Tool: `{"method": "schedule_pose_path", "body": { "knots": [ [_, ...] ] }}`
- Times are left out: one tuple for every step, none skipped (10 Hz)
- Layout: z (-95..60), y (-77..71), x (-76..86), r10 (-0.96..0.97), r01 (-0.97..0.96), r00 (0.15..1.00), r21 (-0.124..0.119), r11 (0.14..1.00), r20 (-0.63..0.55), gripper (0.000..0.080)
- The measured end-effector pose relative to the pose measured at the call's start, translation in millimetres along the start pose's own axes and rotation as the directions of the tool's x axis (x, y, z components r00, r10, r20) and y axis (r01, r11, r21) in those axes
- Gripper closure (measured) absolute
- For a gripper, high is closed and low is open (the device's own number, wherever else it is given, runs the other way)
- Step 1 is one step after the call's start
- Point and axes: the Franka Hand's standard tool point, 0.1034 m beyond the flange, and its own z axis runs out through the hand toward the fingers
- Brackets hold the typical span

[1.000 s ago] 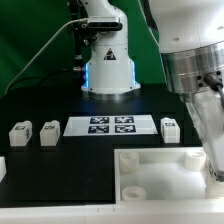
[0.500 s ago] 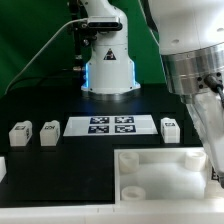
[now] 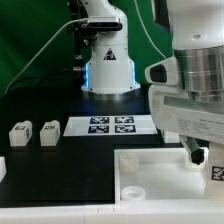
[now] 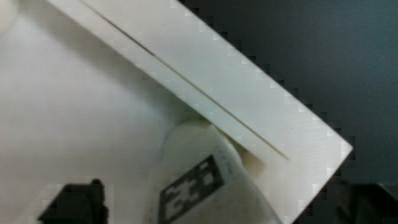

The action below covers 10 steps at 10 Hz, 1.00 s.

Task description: Assemble one leg

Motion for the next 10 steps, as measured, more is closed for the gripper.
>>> {"method": "schedule_pose_path", "body": {
  "knots": [
    [0.2, 0.1, 0.0, -0.06, 0.06, 0.998, 0.0, 0.998, 0.0, 0.0151],
    [-0.4, 0.8, 0.4, -0.211, 0.211, 0.978, -0.019, 0.977, 0.004, 0.0151],
    [-3.1, -1.4, 2.1, -0.324, 0.324, 0.946, -0.039, 0.945, 0.007, 0.0151],
    [-4.7, -3.9, 3.6, -0.409, 0.408, 0.913, -0.038, 0.912, 0.003, 0.0151],
    [-3.9, -3.9, 2.1, -0.344, 0.344, 0.939, -0.034, 0.939, 0.005, 0.0279],
    [-3.9, -3.8, 2.4, -0.346, 0.346, 0.938, -0.034, 0.938, 0.005, 0.0429],
    [-3.3, -2.2, 2.0, -0.268, 0.268, 0.963, -0.036, 0.963, 0.006, 0.0429],
    [-3.2, -1.9, 2.5, -0.147, 0.147, 0.989, -0.036, 0.988, 0.002, 0.0506],
    [-3.2, -2.0, 2.6, -0.057, 0.057, 0.998, -0.035, 0.998, -0.001, 0.0506],
    [-3.1, -2.0, 2.7, 0.039, -0.039, 0.999, -0.031, 0.999, 0.0, 0.0506]
  ]
}}
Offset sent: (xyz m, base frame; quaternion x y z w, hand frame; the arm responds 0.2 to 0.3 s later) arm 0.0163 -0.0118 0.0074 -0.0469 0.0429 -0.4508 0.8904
